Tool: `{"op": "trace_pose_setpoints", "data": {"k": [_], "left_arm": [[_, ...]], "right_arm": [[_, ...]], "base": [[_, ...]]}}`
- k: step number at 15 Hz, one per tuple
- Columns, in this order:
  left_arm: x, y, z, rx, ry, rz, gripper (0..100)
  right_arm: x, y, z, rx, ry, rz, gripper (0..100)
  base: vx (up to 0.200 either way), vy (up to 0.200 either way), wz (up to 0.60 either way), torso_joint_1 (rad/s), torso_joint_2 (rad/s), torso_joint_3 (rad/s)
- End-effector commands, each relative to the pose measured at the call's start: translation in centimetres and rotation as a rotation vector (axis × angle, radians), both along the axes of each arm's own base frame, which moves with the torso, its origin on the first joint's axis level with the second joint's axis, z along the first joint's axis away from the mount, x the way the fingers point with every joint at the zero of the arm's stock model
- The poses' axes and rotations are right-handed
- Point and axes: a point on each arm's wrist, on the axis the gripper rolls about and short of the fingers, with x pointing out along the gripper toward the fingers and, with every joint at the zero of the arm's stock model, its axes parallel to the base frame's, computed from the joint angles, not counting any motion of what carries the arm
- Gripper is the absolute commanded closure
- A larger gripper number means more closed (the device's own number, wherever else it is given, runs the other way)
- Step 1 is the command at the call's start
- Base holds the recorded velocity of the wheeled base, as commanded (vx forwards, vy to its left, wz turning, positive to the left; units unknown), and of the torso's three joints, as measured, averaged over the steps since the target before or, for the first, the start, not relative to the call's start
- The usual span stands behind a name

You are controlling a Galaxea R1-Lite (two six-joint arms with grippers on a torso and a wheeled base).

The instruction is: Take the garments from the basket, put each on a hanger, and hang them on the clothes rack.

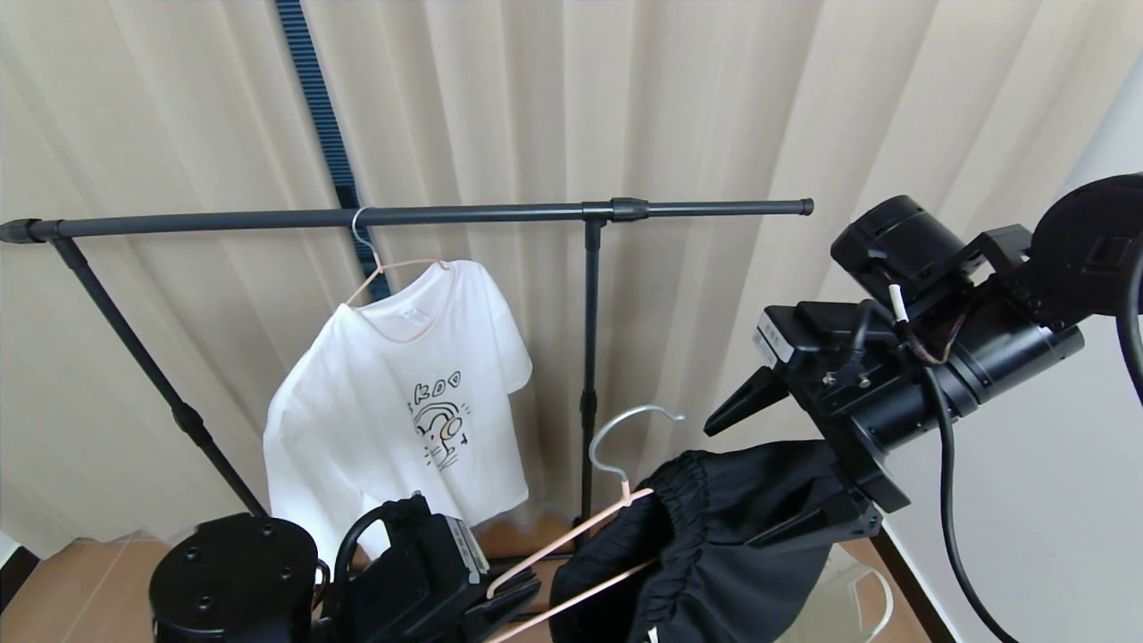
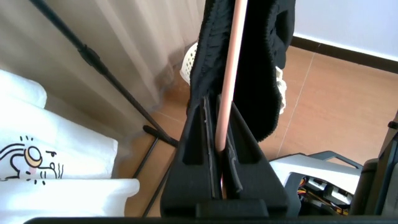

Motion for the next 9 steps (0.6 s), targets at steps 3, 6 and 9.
{"op": "trace_pose_setpoints", "data": {"k": [3,6,9], "left_arm": [[-0.18,-0.41,0.23,-0.008,-0.008,-0.017,100],[-0.13,-0.47,0.25,-0.009,-0.009,-0.017,100],[0.0,-0.6,0.33,-0.013,-0.013,-0.017,100]], "right_arm": [[0.52,0.44,-0.84,-0.013,0.023,0.005,0],[0.5,0.43,-0.76,-0.012,0.02,0.005,100],[0.41,0.38,-0.65,-0.01,0.017,0.005,100]], "base": [[0.0,0.0,0.0,0.0,0.0,0.0],[0.0,0.0,0.0,0.0,0.0,0.0],[0.0,0.0,0.0,0.0,0.0,0.0]]}}
